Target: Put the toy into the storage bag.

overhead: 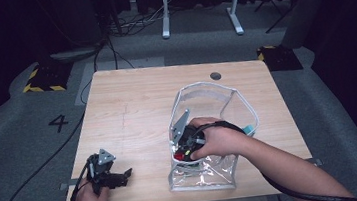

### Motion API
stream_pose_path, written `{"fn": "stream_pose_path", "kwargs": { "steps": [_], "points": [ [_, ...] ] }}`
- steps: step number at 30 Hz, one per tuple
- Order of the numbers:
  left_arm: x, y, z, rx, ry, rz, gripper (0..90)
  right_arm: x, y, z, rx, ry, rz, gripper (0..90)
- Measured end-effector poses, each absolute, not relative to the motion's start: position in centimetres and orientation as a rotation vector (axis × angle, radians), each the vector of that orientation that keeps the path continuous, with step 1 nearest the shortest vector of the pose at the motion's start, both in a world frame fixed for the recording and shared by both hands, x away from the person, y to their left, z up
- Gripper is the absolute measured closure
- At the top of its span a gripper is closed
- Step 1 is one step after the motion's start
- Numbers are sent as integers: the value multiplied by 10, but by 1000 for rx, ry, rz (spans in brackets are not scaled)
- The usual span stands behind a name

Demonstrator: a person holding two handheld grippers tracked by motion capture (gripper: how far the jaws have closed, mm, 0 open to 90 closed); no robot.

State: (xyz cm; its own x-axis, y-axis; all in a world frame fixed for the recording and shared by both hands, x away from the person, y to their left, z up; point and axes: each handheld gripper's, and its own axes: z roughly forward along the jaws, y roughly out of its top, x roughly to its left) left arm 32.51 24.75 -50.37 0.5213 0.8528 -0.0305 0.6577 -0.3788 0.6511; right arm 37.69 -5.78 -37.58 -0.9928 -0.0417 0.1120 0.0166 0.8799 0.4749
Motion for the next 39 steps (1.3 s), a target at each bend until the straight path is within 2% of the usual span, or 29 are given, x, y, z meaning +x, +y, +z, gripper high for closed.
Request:
{"fn": "stream_pose_path", "kwargs": {
  "steps": [18,30,39],
  "points": [
    [325,247,-504,2154,1223,416,0,374,-51,-383,51,-2954,-643,589],
    [325,247,-504,2152,1224,419,0,376,-54,-380,28,-2939,-731,464],
    [325,247,-504,2153,1222,420,0,383,-63,-365,-36,-2985,-852,441]
  ]
}}
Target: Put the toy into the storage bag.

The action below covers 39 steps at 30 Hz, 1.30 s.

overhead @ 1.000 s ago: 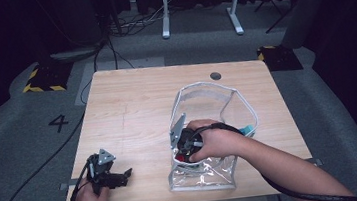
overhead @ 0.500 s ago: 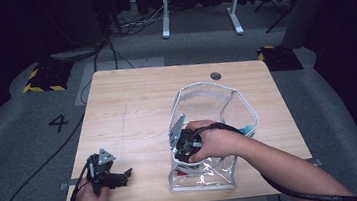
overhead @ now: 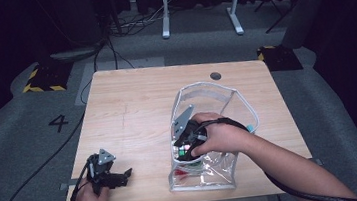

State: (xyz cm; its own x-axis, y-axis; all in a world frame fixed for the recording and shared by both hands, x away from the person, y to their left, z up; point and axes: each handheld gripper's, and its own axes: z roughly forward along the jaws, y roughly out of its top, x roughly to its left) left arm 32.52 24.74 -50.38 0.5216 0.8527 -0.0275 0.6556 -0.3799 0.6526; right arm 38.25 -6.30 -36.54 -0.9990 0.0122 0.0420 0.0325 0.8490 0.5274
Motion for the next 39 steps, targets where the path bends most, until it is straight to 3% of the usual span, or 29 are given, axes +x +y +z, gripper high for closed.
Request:
{"fn": "stream_pose_path", "kwargs": {
  "steps": [22,39],
  "points": [
    [325,247,-504,2150,1222,418,0,400,-127,-293,-304,-3036,-1324,414],
    [324,247,-504,2147,1231,423,0,411,-243,-275,-715,-3056,-1429,408]
  ]
}}
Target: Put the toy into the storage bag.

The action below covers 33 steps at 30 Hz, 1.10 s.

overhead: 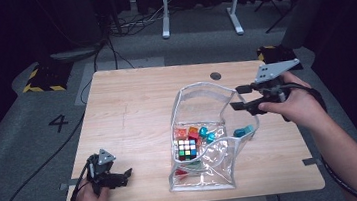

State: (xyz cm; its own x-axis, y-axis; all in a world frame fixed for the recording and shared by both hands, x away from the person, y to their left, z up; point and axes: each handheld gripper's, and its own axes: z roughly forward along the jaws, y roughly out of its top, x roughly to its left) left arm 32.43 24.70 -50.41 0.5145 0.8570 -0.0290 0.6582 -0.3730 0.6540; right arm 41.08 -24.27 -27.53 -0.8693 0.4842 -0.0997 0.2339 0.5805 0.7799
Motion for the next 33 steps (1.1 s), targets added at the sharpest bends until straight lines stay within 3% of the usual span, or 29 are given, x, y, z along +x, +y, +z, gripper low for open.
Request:
{"fn": "stream_pose_path", "kwargs": {
  "steps": [17,33],
  "points": [
    [324,247,-504,2147,1230,421,0,419,-326,-298,855,2371,1130,406],
    [324,247,-504,2145,1231,421,0,432,-342,-380,1005,2388,1102,403]
  ]
}}
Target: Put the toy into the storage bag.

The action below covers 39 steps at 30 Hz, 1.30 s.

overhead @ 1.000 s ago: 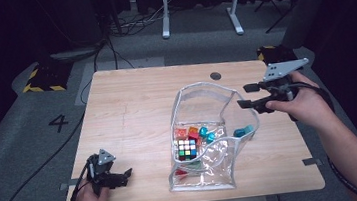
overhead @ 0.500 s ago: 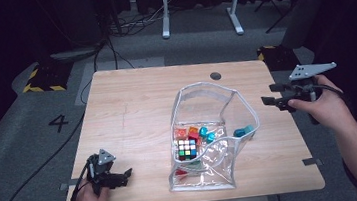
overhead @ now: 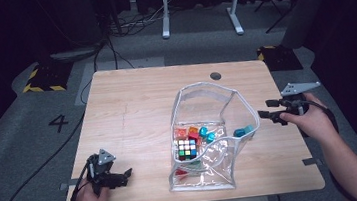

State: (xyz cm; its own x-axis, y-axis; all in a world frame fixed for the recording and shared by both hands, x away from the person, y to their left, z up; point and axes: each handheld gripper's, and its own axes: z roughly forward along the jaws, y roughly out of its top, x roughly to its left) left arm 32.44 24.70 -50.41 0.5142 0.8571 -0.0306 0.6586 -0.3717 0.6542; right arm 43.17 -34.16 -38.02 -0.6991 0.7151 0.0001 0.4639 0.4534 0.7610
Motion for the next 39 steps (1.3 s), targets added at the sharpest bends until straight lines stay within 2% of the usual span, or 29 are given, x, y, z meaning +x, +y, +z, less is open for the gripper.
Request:
{"fn": "stream_pose_path", "kwargs": {
  "steps": [16,30,39],
  "points": [
    [324,247,-504,2145,1231,421,0,436,-331,-455,1096,2452,1071,397],
    [324,247,-504,2148,1229,423,0,441,-340,-472,1126,2423,931,401],
    [324,247,-504,2145,1231,422,0,439,-328,-476,1067,2467,949,377]
  ]
}}
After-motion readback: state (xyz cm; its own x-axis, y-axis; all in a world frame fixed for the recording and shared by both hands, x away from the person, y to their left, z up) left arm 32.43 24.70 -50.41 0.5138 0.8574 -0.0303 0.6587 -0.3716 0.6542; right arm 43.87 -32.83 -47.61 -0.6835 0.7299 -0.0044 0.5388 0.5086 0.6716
